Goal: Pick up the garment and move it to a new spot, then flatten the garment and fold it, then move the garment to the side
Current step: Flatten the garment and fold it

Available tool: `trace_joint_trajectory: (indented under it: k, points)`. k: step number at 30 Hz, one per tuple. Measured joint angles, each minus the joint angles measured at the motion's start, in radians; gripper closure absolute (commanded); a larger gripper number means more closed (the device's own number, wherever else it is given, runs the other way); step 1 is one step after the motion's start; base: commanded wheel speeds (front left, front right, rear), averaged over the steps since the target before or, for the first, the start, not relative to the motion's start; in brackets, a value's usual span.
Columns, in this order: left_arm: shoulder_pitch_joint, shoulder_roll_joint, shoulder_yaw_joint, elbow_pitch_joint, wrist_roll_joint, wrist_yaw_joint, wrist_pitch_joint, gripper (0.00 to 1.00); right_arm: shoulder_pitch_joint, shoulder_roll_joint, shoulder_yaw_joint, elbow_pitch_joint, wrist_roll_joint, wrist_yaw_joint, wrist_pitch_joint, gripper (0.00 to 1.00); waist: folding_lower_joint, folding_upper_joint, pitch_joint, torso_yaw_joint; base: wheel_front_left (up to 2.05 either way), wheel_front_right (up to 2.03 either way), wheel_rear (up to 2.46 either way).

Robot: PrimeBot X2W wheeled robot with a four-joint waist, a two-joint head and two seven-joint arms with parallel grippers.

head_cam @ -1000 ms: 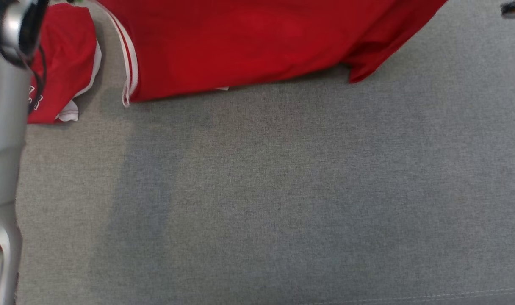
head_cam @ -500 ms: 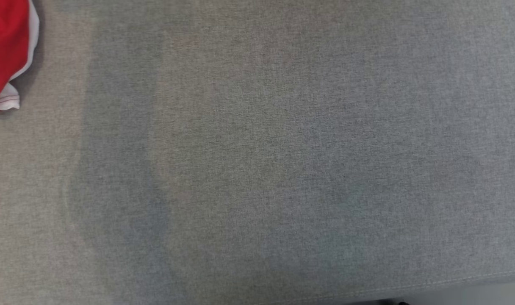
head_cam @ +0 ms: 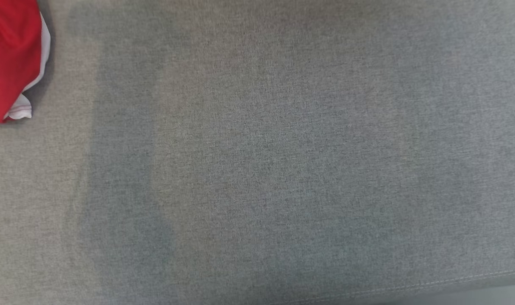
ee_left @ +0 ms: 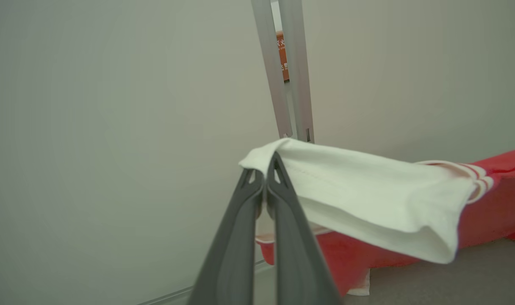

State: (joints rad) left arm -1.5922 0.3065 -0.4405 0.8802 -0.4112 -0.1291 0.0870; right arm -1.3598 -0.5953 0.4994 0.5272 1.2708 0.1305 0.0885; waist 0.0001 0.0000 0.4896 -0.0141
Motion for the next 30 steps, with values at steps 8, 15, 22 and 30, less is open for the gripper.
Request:
trace_joint_trajectory:
  k: [8,15,22,30]
  points:
    - [0.318,0.14,-0.183,-0.193,-0.221,0.0,0.182,1.0,0.227,-0.071,0.173,-0.062,0.094,0.0,0.109,1.0,-0.0002,0.0,-0.13,0.001,0.0,0.0,0.0]
    - [0.629,0.283,-0.267,-0.455,-0.399,0.0,0.436,1.0,0.451,-0.164,0.291,-0.142,0.173,0.0,0.221,1.0,-0.0002,0.0,-0.273,0.004,0.0,0.0,0.0]
    - [0.9,0.439,-0.303,-0.758,-0.513,0.09,0.644,1.0,0.626,-0.254,0.376,-0.244,0.208,0.0,0.286,1.0,-0.0003,0.0,-0.402,0.007,0.0,0.0,0.0]
    - [1.105,0.574,-0.324,-1.041,-0.653,0.207,0.813,1.0,0.77,-0.36,0.425,-0.33,0.257,0.0,0.35,1.0,-0.0003,0.0,-0.491,0.003,0.0,0.0,0.0]
